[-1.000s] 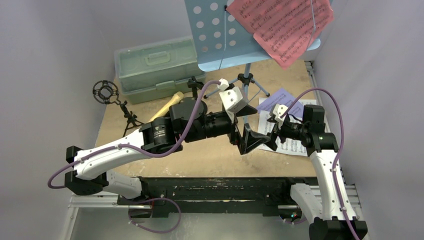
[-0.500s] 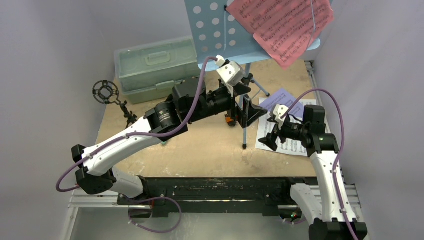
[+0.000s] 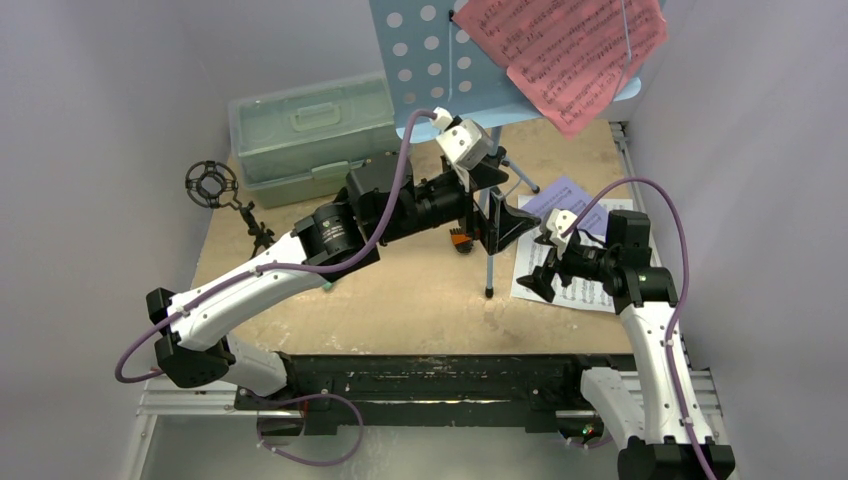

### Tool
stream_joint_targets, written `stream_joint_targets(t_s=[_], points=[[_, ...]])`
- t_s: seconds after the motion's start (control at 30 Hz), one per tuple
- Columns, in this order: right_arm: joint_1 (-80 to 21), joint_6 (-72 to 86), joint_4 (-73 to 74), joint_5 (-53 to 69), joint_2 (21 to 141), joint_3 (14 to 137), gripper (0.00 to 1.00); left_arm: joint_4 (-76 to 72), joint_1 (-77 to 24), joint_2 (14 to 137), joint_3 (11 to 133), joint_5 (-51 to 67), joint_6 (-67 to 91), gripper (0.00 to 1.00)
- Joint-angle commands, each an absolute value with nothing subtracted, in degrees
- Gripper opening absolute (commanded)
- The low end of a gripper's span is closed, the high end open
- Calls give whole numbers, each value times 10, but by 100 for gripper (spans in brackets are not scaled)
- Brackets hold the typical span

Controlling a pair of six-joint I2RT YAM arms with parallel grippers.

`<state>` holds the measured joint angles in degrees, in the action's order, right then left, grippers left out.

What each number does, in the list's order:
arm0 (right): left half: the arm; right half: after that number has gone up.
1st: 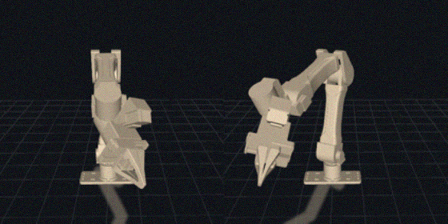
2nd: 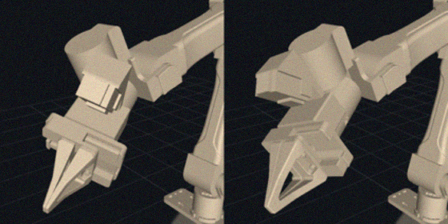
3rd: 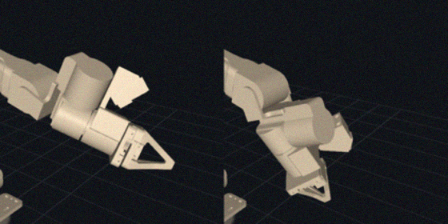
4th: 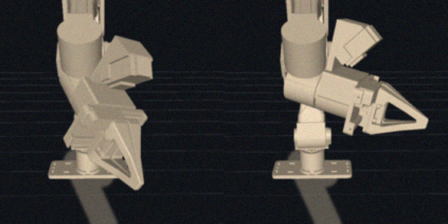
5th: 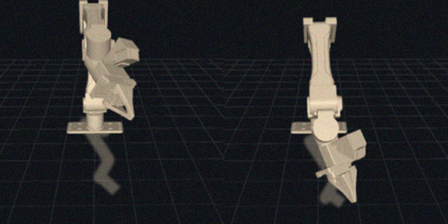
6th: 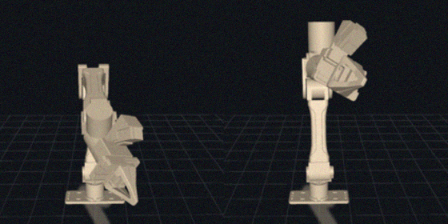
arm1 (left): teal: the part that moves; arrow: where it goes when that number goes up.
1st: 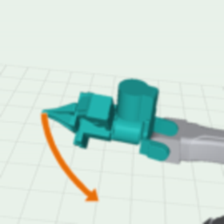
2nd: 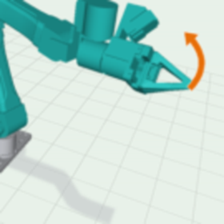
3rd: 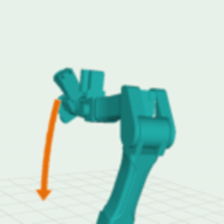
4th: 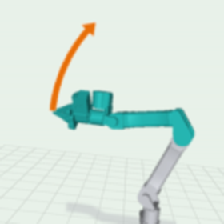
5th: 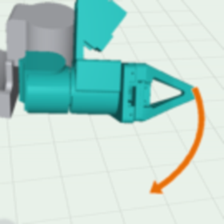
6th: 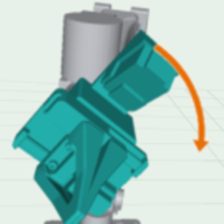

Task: Pack up the instrument practice props
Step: Pick up the sheet music from the music stand.

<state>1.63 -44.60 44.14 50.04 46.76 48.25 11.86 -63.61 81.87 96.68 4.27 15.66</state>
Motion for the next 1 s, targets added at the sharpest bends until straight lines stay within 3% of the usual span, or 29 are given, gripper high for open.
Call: stream_joint_targets(t_s=[0.0,0.97], points=[[18,-448,434,504,462,478,99,89,-632,820,993,45,161,100],[17,-450,434,504,468,479,99,60,-626,824,985,34,161,100]])
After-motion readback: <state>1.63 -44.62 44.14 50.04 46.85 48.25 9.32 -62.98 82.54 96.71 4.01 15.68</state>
